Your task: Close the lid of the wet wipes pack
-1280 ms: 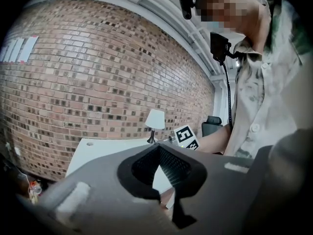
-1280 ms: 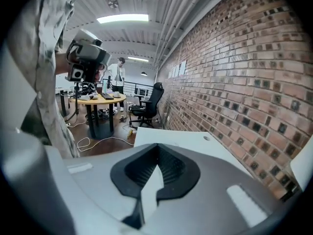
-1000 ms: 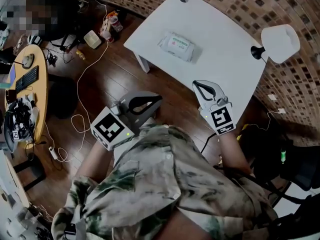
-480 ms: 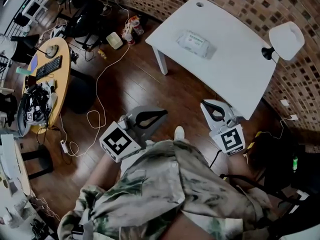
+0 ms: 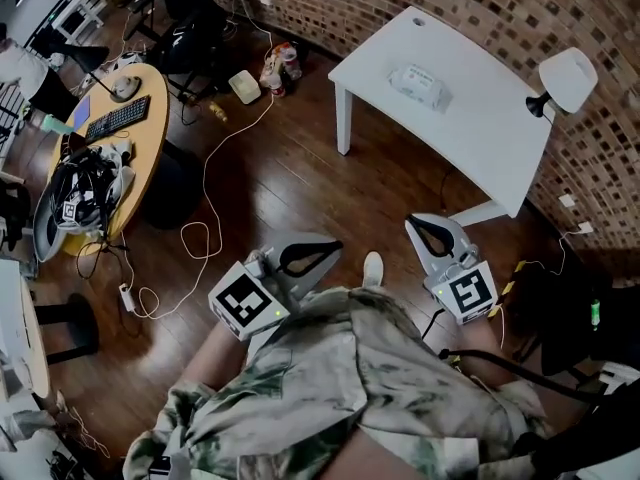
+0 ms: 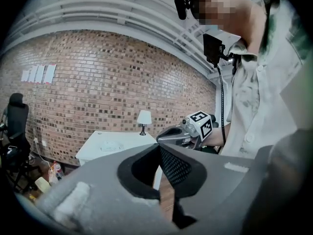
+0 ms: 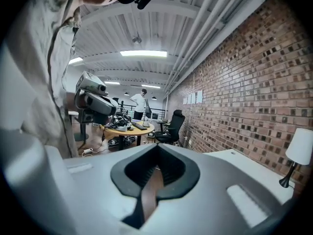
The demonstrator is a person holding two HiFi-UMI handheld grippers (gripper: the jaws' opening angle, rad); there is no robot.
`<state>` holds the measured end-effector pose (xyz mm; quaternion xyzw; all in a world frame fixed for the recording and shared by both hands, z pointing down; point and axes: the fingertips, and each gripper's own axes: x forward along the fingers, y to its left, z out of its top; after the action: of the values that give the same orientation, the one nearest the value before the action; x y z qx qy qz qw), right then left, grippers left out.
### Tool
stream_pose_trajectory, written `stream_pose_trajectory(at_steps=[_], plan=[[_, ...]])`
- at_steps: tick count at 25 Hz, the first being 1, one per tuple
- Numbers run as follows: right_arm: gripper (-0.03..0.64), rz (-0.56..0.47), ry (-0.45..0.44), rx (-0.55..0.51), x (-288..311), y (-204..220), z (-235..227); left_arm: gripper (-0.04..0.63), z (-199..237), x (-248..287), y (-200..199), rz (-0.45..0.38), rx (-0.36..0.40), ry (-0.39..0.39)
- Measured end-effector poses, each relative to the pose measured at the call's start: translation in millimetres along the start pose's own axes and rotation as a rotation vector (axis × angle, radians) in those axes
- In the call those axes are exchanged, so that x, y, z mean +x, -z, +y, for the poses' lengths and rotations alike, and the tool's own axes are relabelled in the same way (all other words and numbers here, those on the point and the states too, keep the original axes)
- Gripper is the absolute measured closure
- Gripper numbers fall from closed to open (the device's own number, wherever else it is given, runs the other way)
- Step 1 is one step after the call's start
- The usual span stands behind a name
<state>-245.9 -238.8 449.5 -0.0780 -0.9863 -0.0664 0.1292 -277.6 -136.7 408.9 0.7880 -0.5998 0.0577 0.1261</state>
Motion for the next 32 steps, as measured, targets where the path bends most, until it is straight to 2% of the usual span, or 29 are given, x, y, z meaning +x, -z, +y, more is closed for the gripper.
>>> stream_pose_trajectory(at_steps=[7,13,19,25,32], plan=[[0.614,-0.027,0.072,0.011,-18,-26,107,0.595,-41,-93,36,-0.022,-0.022,0.062],[0.614,0.006,0.120,0.017,-53,-44,174,0.595,-82,-130,47,-0.040,-0.028,0.128],[0.614,0.017,0.155,-0.008,-94,-44,210,0.595,-127,-136,46,-0.063,-0.008,0.178],[0.614,0.014,0.176,-0.012,-152,-31,227,0.595,-177,-118,42,-0.062,0.018,0.199],[0.614,0.013,0.136,-0.039,-236,-11,248,0.595,-271,-90,34,-0.066,0.031,0.201]])
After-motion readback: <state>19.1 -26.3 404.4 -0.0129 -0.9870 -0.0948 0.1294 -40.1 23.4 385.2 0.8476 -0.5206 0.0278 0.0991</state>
